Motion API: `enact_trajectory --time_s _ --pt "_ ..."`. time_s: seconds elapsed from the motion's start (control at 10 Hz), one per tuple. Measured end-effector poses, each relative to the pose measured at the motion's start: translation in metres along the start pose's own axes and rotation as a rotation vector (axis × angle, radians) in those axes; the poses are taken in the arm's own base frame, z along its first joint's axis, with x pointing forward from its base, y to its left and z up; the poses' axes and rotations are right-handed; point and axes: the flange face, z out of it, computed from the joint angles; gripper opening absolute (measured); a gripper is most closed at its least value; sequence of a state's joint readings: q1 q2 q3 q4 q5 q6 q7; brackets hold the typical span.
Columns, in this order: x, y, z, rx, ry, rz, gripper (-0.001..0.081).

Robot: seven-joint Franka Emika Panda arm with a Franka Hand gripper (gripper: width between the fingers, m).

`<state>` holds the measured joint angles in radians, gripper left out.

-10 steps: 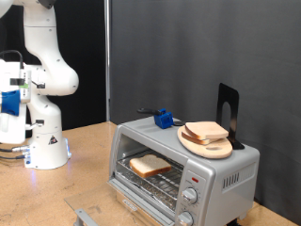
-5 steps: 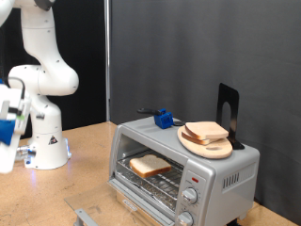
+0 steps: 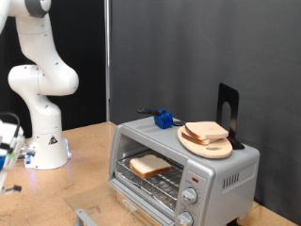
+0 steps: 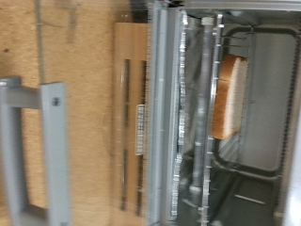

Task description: Make a piece of toast with the oven

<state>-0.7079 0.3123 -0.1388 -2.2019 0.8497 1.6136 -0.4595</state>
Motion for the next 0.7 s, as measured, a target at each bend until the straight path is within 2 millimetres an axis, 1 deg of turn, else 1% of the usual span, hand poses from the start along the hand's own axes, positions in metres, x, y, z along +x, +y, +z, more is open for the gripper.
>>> enact_trajectory --time_s 0.2,0.3,0.4,0.5,0.7 --pt "0.021 0.018 0.001 -0.015 0.008 0.007 0.0808" --pt "0.03 0.025 0.004 -0.018 0.006 0.002 0.0808" --pt "0.037 0.03 0.012 -0.019 -0.005 -0.007 0.0808" --pt "0.041 0.032 0.025 -0.019 -0.032 -0.011 0.0808" --pt "0.045 0.03 0.061 -0.035 -0.092 -0.015 0.0808"
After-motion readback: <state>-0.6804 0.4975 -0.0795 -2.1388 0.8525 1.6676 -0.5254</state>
